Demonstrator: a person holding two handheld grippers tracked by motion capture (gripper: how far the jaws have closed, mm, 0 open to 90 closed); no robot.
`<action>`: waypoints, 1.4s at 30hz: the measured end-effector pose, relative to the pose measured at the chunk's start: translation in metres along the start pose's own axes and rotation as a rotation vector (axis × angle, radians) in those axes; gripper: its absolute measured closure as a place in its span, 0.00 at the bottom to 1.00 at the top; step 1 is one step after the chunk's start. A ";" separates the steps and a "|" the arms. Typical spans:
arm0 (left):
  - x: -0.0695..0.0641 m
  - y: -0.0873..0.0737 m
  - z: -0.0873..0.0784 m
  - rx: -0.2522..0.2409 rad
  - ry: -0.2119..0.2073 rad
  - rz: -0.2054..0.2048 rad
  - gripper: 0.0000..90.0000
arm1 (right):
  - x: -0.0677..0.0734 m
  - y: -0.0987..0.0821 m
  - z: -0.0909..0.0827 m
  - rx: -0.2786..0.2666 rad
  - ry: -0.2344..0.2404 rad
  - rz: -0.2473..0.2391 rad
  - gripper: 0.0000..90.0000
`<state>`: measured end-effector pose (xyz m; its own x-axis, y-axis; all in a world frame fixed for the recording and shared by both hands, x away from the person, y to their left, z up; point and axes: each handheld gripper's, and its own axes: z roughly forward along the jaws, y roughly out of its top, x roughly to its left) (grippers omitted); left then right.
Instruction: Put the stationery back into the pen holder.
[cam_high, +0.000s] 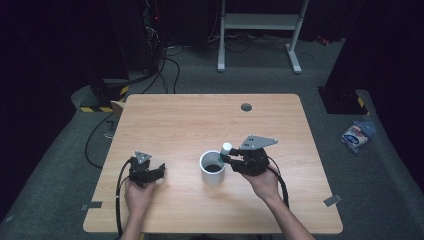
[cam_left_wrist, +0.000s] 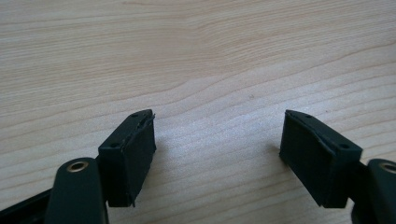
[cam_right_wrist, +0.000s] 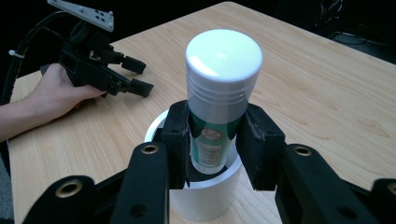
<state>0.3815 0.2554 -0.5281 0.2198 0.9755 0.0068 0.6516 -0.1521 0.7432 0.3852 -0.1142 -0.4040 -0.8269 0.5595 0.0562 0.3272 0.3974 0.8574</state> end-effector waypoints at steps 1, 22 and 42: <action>0.000 0.000 0.000 0.000 0.000 0.000 0.29 | 0.000 0.000 0.001 0.002 0.003 0.002 0.73; 0.000 0.000 0.000 -0.003 0.001 -0.003 0.29 | 0.005 -0.013 0.035 0.094 0.003 -0.023 0.72; 0.000 0.000 0.000 -0.003 0.001 -0.003 0.29 | 0.008 -0.021 0.043 0.120 -0.009 -0.032 0.70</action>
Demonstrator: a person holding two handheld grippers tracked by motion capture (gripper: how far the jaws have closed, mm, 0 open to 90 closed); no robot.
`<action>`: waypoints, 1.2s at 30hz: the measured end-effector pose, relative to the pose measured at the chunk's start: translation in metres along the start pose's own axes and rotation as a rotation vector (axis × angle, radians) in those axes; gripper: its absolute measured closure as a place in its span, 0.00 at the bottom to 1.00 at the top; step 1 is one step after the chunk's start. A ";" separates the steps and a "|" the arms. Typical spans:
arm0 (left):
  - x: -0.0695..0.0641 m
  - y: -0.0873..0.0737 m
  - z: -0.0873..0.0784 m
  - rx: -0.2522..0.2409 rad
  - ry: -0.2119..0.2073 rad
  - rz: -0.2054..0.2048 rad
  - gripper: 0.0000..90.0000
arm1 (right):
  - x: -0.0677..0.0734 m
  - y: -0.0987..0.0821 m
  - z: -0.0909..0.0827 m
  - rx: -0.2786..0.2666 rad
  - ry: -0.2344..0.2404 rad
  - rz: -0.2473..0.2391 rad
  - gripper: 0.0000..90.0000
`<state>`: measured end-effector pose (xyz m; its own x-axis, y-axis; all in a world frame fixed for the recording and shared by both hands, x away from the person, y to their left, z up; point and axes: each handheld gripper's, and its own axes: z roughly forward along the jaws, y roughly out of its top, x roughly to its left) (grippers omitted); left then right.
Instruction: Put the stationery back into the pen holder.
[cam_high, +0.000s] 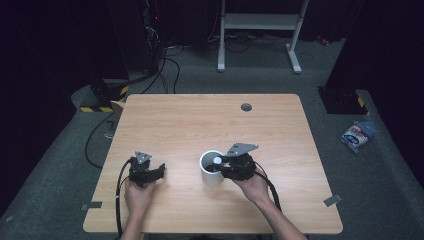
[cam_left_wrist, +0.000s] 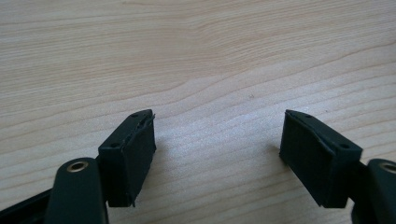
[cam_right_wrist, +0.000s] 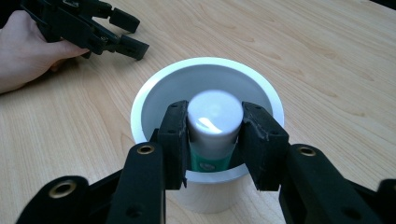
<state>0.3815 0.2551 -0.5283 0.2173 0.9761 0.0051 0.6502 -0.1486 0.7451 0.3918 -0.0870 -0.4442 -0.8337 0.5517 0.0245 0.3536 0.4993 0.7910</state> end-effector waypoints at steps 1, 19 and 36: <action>0.000 0.000 0.000 0.000 0.000 0.000 0.29 | 0.000 0.000 0.000 -0.004 0.000 -0.001 0.70; 0.000 0.000 0.000 0.000 0.000 0.000 0.29 | -0.003 -0.002 -0.022 -0.088 -0.030 0.024 0.64; 0.000 0.000 0.000 0.000 0.000 0.000 0.29 | -0.020 -0.020 -0.049 -0.133 -0.093 0.086 0.61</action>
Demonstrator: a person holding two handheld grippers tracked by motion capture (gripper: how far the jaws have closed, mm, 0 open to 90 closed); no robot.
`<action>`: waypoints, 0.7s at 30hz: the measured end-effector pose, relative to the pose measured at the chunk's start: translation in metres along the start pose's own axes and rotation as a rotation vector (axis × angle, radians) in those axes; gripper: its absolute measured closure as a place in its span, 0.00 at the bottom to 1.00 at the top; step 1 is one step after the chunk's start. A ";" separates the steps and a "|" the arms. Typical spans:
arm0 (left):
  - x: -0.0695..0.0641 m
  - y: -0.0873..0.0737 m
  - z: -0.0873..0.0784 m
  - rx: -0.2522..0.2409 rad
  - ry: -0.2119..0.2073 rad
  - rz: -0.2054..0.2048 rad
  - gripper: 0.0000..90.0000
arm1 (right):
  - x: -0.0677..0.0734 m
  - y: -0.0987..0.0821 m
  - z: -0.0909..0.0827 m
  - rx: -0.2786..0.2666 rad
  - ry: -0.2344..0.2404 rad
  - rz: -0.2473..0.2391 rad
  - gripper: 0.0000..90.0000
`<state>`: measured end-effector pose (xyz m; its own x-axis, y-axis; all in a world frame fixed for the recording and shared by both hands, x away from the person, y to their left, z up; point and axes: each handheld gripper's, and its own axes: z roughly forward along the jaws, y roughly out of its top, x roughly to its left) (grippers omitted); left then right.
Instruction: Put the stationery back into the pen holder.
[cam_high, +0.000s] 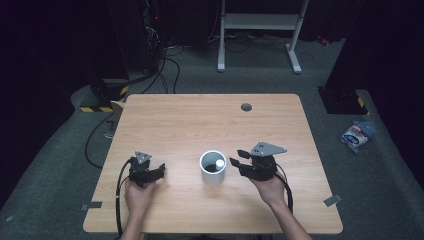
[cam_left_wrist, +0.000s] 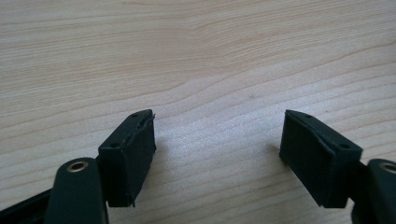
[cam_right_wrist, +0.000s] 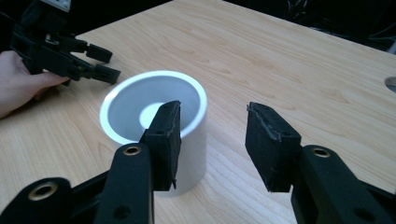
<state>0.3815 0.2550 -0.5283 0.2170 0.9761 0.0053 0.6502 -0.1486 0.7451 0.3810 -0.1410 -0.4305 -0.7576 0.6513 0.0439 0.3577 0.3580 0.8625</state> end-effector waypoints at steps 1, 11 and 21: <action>0.000 0.000 0.000 0.000 0.000 0.000 0.29 | -0.002 -0.002 -0.001 0.000 -0.008 0.000 0.61; 0.000 0.000 0.000 0.000 0.001 0.000 0.29 | -0.018 -0.020 -0.014 0.005 -0.069 0.054 0.59; 0.000 0.000 0.000 0.000 0.002 0.000 0.29 | -0.032 -0.040 -0.021 0.021 -0.123 0.109 0.57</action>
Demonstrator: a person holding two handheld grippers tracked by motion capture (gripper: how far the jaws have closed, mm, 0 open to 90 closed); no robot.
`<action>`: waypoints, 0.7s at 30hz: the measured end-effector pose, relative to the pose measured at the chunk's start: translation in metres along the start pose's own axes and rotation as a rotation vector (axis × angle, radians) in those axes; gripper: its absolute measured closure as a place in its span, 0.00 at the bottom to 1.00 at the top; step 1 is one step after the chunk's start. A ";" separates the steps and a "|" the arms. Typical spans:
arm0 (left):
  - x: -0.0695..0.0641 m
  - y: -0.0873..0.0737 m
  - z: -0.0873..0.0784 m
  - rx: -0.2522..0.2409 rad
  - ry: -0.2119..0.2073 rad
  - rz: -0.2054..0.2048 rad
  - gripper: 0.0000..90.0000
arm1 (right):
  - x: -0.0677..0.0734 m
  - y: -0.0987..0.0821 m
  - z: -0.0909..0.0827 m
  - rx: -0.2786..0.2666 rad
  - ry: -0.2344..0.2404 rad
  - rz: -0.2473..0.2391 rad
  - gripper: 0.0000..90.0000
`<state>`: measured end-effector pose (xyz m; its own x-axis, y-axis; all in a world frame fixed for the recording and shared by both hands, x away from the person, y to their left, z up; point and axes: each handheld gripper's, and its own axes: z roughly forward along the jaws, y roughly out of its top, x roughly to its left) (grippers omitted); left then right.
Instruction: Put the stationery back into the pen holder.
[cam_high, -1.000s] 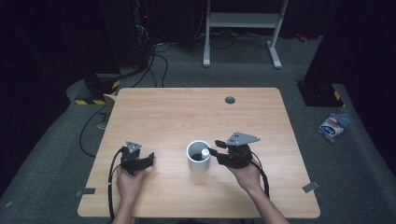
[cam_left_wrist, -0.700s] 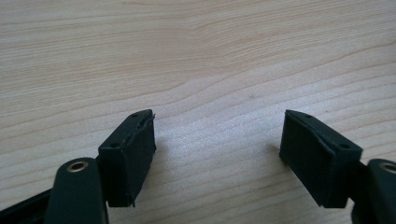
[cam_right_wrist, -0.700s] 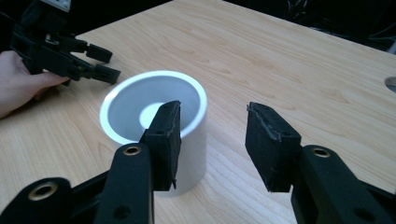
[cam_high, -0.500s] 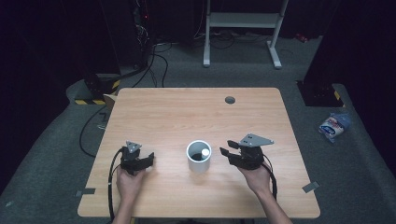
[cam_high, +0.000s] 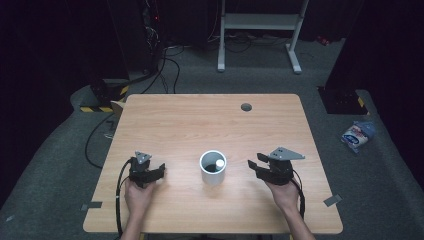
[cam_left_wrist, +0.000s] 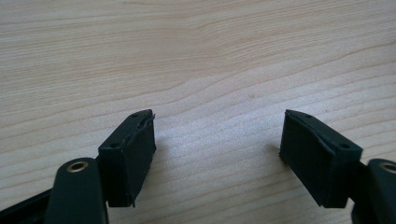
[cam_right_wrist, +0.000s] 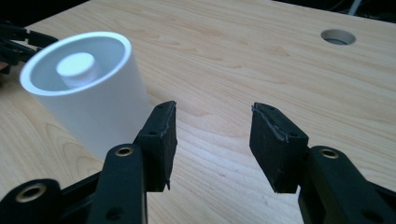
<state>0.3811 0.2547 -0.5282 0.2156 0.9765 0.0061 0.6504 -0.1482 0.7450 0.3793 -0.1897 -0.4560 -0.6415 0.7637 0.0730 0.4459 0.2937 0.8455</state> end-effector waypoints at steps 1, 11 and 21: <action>0.000 0.000 0.000 0.000 0.000 0.000 0.29 | -0.001 -0.001 0.000 0.000 -0.005 -0.002 0.56; 0.000 0.000 0.000 0.000 0.000 0.000 0.29 | -0.017 -0.030 0.009 0.092 -0.088 0.038 0.55; 0.000 0.000 0.000 0.000 0.000 0.000 0.29 | -0.030 -0.056 0.029 0.207 -0.184 0.036 0.50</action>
<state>0.3811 0.2547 -0.5283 0.2151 0.9766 0.0061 0.6505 -0.1480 0.7449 0.3911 -0.2124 -0.5207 -0.5069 0.8619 -0.0121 0.5970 0.3611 0.7164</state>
